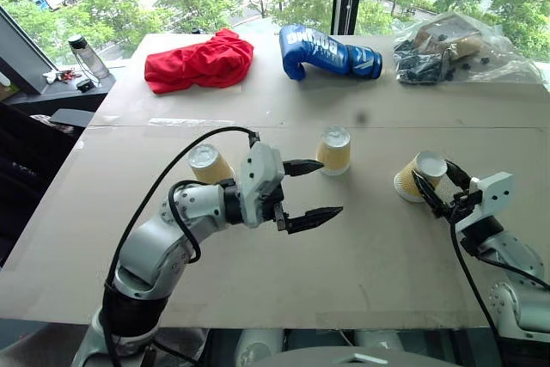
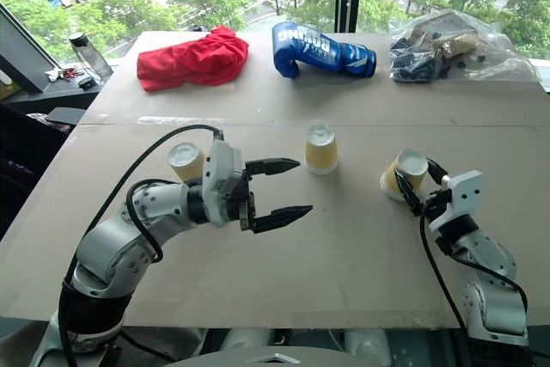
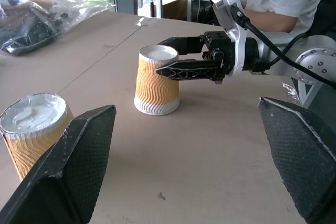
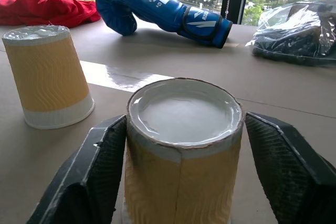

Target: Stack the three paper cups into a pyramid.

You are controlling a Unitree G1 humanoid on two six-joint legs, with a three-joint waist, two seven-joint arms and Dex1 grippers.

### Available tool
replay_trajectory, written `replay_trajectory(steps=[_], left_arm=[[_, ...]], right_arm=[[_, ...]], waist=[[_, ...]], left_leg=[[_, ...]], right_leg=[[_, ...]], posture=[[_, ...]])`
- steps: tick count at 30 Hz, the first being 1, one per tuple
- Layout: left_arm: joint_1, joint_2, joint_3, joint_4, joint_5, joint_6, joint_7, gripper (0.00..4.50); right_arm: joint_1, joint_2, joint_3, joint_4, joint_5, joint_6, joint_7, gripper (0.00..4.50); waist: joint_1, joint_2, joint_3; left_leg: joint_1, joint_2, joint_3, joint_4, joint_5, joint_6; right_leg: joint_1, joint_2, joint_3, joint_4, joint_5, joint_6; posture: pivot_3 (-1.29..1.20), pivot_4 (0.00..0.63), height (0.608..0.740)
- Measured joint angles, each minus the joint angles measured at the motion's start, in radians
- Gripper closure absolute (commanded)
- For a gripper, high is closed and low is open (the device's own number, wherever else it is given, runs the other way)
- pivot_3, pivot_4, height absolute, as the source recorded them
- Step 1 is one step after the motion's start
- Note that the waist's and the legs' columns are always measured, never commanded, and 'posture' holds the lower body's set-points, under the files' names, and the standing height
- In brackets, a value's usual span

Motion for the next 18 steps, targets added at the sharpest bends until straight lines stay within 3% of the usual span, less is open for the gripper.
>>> replay_trajectory(steps=[7,18], left_arm=[[0.051,-0.005,0.043,-0.018,-0.009,0.004,0.067,0.0],[0.133,0.003,0.099,-0.042,0.048,0.004,0.193,0.0]], right_arm=[[-0.034,-0.002,0.011,0.024,0.003,-0.007,0.024,2.43],[-0.247,0.012,0.123,0.165,-0.049,-0.007,0.036,2.43]], waist=[[-0.005,0.0,0.0],[-0.003,0.0,0.001]], left_leg=[[0.0,0.0,0.0,0.0,0.0,0.0],[0.0,0.0,0.0,0.0,0.0,0.0]], right_leg=[[0.0,0.0,0.001,0.0,0.0,0.0],[-0.001,0.0,0.001,0.0,0.0,0.0]], posture=[[0.0,0.15,0.74],[0.0,0.15,0.74]])
